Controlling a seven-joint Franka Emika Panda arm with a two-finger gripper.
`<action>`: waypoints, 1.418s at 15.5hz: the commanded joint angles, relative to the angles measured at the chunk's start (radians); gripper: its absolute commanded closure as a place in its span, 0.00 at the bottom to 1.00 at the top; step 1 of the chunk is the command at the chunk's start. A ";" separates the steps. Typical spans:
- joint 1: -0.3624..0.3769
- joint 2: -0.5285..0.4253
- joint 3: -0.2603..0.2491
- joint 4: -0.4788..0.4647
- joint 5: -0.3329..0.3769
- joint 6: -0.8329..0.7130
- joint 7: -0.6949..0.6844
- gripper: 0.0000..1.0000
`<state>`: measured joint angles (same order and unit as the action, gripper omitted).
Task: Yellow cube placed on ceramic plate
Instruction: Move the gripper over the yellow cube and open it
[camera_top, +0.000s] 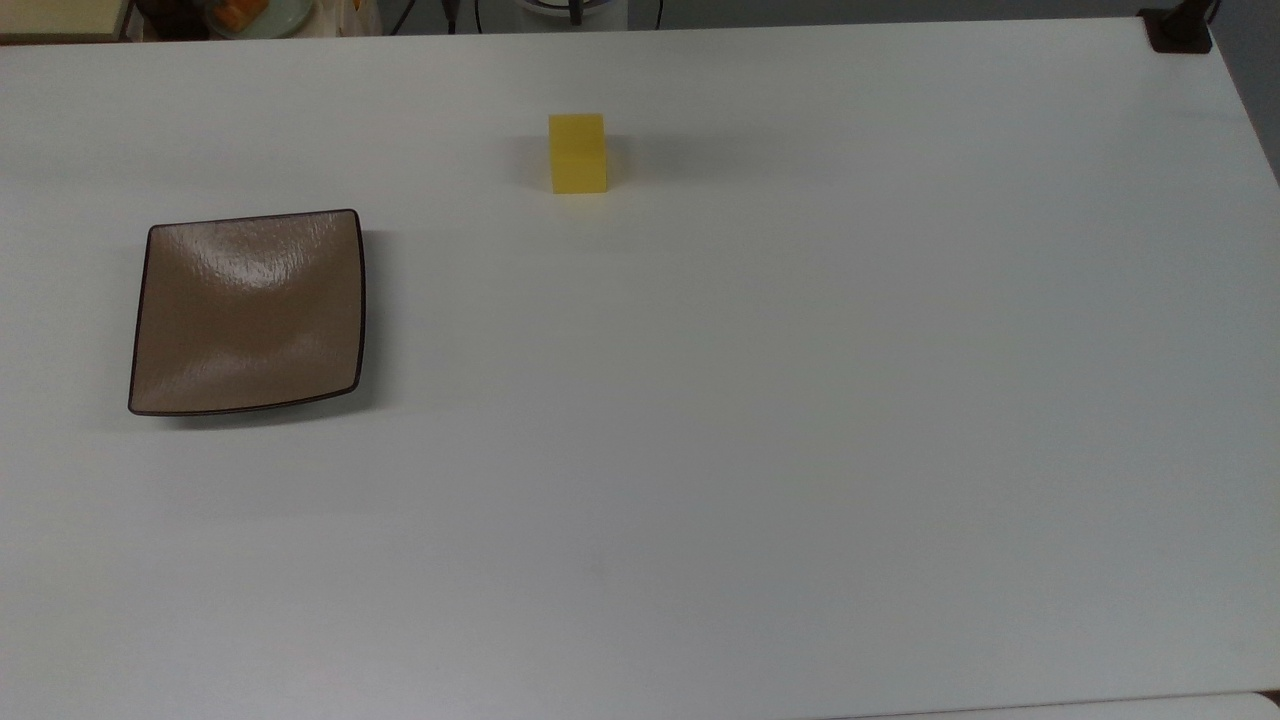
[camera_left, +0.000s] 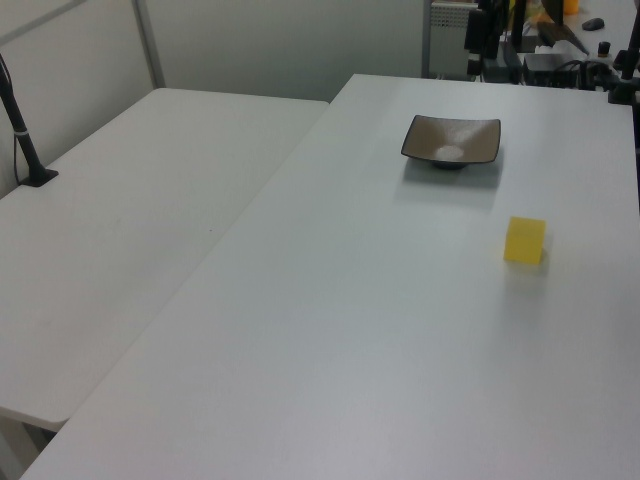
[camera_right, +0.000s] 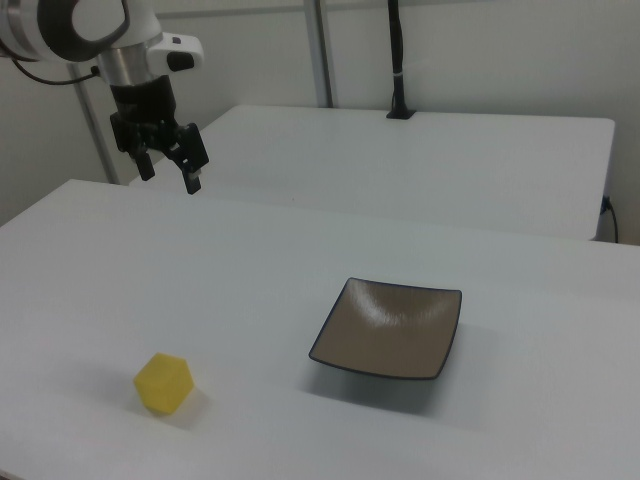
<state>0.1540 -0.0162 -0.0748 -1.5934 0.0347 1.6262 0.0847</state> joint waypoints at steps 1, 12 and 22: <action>0.047 -0.015 -0.022 -0.046 0.016 0.084 -0.003 0.00; 0.072 -0.019 -0.020 -0.103 0.016 0.077 -0.014 0.00; 0.102 -0.159 -0.008 -0.394 0.014 0.076 -0.121 0.00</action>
<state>0.2309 -0.0936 -0.0769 -1.8687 0.0347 1.6831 -0.0150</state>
